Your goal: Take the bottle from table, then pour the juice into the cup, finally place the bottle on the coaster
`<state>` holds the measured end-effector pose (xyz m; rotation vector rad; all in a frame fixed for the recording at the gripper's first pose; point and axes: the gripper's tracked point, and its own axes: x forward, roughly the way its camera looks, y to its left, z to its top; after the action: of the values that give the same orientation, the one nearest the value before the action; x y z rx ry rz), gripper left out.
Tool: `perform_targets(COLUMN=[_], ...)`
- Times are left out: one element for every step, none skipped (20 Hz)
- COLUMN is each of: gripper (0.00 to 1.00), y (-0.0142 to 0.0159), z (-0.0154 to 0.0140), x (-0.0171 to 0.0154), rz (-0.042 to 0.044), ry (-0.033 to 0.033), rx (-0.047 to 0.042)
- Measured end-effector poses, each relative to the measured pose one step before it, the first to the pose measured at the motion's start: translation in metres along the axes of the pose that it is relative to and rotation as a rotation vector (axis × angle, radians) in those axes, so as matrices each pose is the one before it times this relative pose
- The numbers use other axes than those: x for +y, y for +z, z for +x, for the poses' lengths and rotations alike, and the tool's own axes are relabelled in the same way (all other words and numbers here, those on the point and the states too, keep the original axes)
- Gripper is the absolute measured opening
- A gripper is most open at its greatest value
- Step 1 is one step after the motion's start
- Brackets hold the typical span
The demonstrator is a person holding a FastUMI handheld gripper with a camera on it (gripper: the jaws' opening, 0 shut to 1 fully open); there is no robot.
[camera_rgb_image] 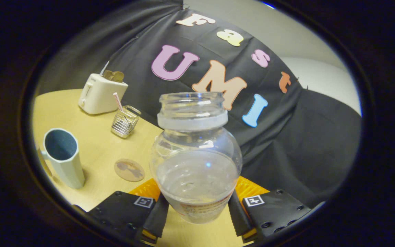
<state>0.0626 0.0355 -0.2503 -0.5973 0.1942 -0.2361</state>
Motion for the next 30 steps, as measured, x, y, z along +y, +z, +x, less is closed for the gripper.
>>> perform_targets(gripper=[0.80, 0.80, 0.80, 0.80, 0.80, 0.80, 0.80, 0.80, 0.80, 0.80, 0.80, 0.80, 0.80, 0.80, 0.80, 0.80, 0.80, 0.80, 0.80, 0.80, 0.80, 0.80, 0.80, 0.80, 0.80, 0.80, 0.80, 0.80, 0.80, 0.80], y=[0.00632, 0.00642, 0.00728, 0.00600, 0.00691, 0.00587, 0.00622, 0.00347, 0.00509, 0.00380, 0.00613, 0.00561, 0.00394, 0.00379, 0.00345, 0.00239, 0.00267, 0.00090, 0.00045, 0.00224, 0.00116, 0.00235, 0.00100, 0.00175, 0.00268, 0.00354, 0.00319, 0.00471, 0.00372, 0.00345], z=[-0.00204, -0.00168, -0.00179, -0.00145, -0.00348, -0.00132, -0.00173, -0.00002, -0.00200, -0.00185, -0.00163, -0.00069, -0.00071, 0.00009, -0.00020, 0.00034, -0.00096, -0.00180, -0.00039, -0.00105, 0.00004, -0.00049, 0.00110, 0.00002, -0.00018, 0.00089, -0.00016, -0.00056, 0.00031, -0.00030], x=[-0.00455, -0.00376, -0.00348, -0.00373, -0.00303, -0.00244, -0.00065, 0.00103, 0.00089, 0.00197, 0.00275, 0.00128, 0.00047, 0.00129, 0.00017, 0.00107, 0.00070, -0.00009, -0.00020, 0.00106, 0.00146, -0.00017, -0.00146, -0.00022, 0.00038, -0.00098, -0.00013, 0.00040, 0.00057, -0.00019], rz=[-0.05528, -0.05298, -0.05390, -0.05474, -0.05714, -0.05855, -0.05881, -0.05219, -0.04608, -0.03406, -0.02190, -0.01746, -0.01726, -0.01616, -0.02275, -0.02543, -0.02507, -0.03085, -0.03615, -0.03676, -0.02989, -0.02911, -0.02608, -0.02096, -0.02202, -0.02315, -0.02374, -0.02241, -0.01903, -0.01343], ry=[-0.02119, -0.01946, -0.01868, -0.01678, -0.01795, -0.01684, -0.01142, -0.00874, -0.00592, -0.00373, -0.00142, -0.00721, -0.00420, -0.00726, -0.00904, -0.00564, -0.00398, -0.00719, -0.00481, 0.00012, -0.00446, -0.00414, -0.00361, -0.00425, -0.00222, -0.00427, -0.00389, -0.00308, -0.00212, -0.00025], rx=[-0.00991, -0.01442, -0.01344, -0.01500, -0.01642, -0.01526, -0.01641, -0.01345, -0.01087, -0.01123, -0.01760, -0.01122, -0.00939, -0.01200, -0.00812, -0.00723, -0.00852, -0.00385, -0.00278, -0.00255, -0.00337, -0.00489, -0.00566, -0.00597, -0.00755, -0.01021, -0.01110, -0.01185, -0.01158, -0.01086])
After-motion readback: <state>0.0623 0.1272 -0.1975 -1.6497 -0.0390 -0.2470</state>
